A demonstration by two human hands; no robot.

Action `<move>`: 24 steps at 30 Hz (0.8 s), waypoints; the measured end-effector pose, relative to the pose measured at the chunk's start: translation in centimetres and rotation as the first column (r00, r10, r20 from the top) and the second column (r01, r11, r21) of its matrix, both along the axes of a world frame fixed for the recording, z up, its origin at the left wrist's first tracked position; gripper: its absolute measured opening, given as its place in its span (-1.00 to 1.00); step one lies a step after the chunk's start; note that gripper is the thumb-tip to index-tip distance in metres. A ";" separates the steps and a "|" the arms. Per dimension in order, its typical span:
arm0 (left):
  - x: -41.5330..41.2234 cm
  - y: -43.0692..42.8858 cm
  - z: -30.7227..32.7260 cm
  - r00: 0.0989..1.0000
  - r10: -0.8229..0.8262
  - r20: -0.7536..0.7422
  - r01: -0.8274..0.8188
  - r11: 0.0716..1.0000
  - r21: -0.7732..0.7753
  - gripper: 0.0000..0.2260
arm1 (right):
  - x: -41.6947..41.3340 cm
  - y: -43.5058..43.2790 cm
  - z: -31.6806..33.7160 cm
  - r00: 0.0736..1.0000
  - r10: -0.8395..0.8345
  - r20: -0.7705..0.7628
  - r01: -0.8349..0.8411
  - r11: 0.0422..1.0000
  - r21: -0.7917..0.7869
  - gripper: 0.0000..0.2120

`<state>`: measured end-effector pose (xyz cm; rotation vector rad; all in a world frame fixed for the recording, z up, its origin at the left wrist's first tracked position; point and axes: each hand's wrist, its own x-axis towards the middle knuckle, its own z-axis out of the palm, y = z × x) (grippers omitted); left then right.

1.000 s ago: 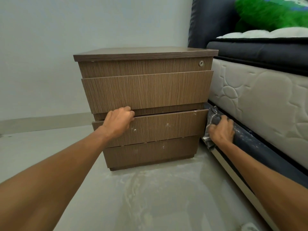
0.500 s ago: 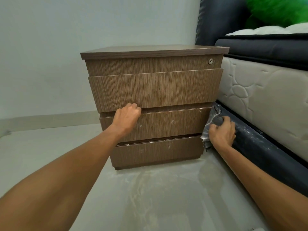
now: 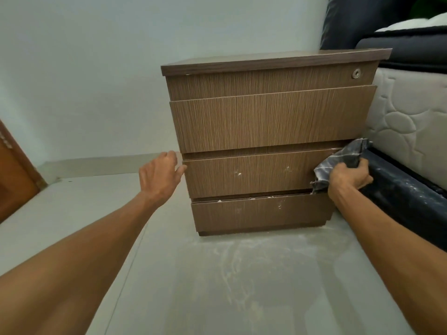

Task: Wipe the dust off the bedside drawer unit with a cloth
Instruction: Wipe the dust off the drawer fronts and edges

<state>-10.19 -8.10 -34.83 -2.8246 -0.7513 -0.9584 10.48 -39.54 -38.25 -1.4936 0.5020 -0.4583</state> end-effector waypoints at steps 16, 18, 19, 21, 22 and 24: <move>0.9 1.5 -0.8 0.977 -0.180 0.111 0.199 0.959 -0.201 -0.87 | -9.0 12.6 0.3 0.894 0.354 0.274 -0.349 0.935 -0.069 -0.71; 0.9 1.6 -0.8 0.975 -0.189 0.121 0.211 0.956 -0.204 -0.87 | -10.5 14.6 0.1 0.860 0.424 0.284 -0.406 0.906 -0.123 -0.71; 1.0 1.6 -0.8 0.973 -0.193 0.126 0.216 0.954 -0.207 -0.87 | -11.0 15.5 -0.2 0.841 0.461 0.283 -0.431 0.887 -0.164 -0.70; 1.0 1.7 -0.9 0.971 -0.198 0.137 0.224 0.952 -0.210 -0.87 | -12.1 17.3 -0.6 0.796 0.539 0.275 -0.486 0.840 -0.240 -0.68; 0.9 1.8 -1.0 0.969 -0.201 0.141 0.228 0.950 -0.213 -0.86 | -12.5 18.2 -0.8 0.770 0.578 0.269 -0.512 0.812 -0.278 -0.66; 0.8 2.0 -0.9 0.967 -0.212 0.142 0.239 0.946 -0.217 -0.85 | -13.4 20.0 -1.4 0.716 0.648 0.259 -0.545 0.751 -0.373 -0.63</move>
